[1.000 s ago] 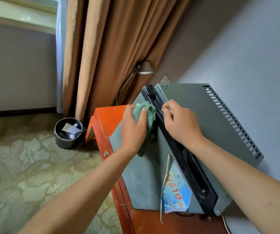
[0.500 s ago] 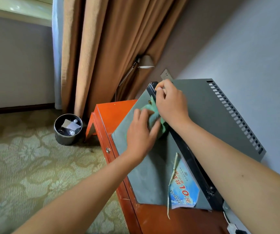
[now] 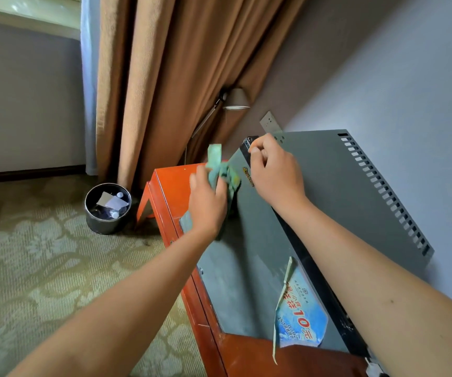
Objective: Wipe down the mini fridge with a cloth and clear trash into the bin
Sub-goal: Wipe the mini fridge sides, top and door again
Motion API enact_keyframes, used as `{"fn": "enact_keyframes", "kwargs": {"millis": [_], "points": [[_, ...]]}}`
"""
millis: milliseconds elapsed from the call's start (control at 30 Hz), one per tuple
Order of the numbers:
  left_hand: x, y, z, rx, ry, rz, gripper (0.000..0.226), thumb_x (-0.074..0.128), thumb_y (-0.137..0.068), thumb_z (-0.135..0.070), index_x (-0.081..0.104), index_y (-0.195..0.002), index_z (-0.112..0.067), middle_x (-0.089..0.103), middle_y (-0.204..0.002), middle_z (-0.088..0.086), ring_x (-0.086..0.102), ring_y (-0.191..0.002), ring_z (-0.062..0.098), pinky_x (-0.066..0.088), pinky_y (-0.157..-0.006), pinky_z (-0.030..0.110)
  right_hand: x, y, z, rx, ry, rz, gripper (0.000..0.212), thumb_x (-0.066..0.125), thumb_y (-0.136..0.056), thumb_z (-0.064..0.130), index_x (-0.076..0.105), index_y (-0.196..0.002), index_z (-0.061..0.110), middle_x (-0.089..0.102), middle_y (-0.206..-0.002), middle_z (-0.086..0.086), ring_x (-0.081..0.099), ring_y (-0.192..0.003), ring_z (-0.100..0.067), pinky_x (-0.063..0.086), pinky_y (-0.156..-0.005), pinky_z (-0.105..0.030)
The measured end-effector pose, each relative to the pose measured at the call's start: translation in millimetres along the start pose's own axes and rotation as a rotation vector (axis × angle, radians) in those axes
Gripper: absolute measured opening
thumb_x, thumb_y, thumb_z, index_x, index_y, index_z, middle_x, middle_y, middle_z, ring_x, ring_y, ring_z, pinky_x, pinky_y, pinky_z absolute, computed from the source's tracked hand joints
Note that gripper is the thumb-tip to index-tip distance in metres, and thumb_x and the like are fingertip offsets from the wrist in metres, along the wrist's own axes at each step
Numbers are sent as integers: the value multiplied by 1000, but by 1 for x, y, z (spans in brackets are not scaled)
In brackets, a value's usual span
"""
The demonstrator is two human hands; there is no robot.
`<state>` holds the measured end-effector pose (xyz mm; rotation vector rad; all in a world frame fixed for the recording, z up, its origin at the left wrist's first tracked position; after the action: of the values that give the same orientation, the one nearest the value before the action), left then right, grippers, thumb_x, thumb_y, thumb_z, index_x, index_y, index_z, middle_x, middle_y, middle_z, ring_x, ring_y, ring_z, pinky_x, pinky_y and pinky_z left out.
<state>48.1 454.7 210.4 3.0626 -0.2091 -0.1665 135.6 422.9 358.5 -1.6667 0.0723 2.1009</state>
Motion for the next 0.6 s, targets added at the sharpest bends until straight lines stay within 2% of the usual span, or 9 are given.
{"fn": "enact_keyframes", "kwargs": {"millis": [100,167,233,367,500,567,600], "points": [[1,45,57,-236,-102,131,11,45,-93,-34,43,-103,-29,51,-103,0,59,-81,22,47,-65,39,2,1,0,-20,46,13,12,41,-99,25,52,-96,26,56,-68,4,57,-76,-30,46,-64,-40],[3,62,65,-319,-64,167,5,44,-91,-35,44,-95,-32,55,-101,1,60,-76,19,51,-63,40,2,3,1,-31,61,10,11,41,-99,25,52,-95,27,51,-65,6,56,-74,-29,41,-60,-38],[2,56,45,-272,49,145,3,45,-90,-36,42,-88,-36,57,-99,0,60,-79,18,50,-63,38,2,3,2,-36,77,10,11,42,-98,25,52,-94,27,51,-66,6,56,-75,-30,41,-60,-37],[-5,8,-20,-82,226,55,7,49,-90,-38,47,-93,-33,59,-97,-4,59,-90,16,51,-74,39,2,4,5,-43,99,20,11,42,-97,27,53,-94,28,57,-73,7,59,-79,-30,48,-65,-40],[-3,-15,-43,56,193,-32,8,48,-89,-37,47,-96,-31,55,-97,-9,55,-86,4,47,-68,30,2,3,5,-43,109,29,12,41,-96,29,54,-96,28,60,-76,7,59,-80,-30,50,-68,-41],[0,-8,-16,-1,167,-34,10,48,-91,-36,46,-97,-29,54,-98,-5,55,-87,7,48,-71,33,4,3,4,-39,123,30,12,42,-96,28,54,-97,27,61,-76,6,59,-81,-31,49,-68,-41],[1,-2,3,-97,153,-19,12,47,-91,-36,45,-98,-27,55,-99,-2,57,-87,13,49,-74,38,4,2,4,-35,130,28,12,42,-96,28,54,-97,27,62,-77,5,59,-81,-31,48,-68,-40]]}}
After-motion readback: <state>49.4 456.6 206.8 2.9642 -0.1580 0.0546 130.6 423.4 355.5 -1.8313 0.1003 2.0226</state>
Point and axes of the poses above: each hand's wrist, its own y-axis away from the middle knuckle, its own x-axis out of the palm, z = x × y, the point moved 2 cm from there along -y, towards the middle knuckle
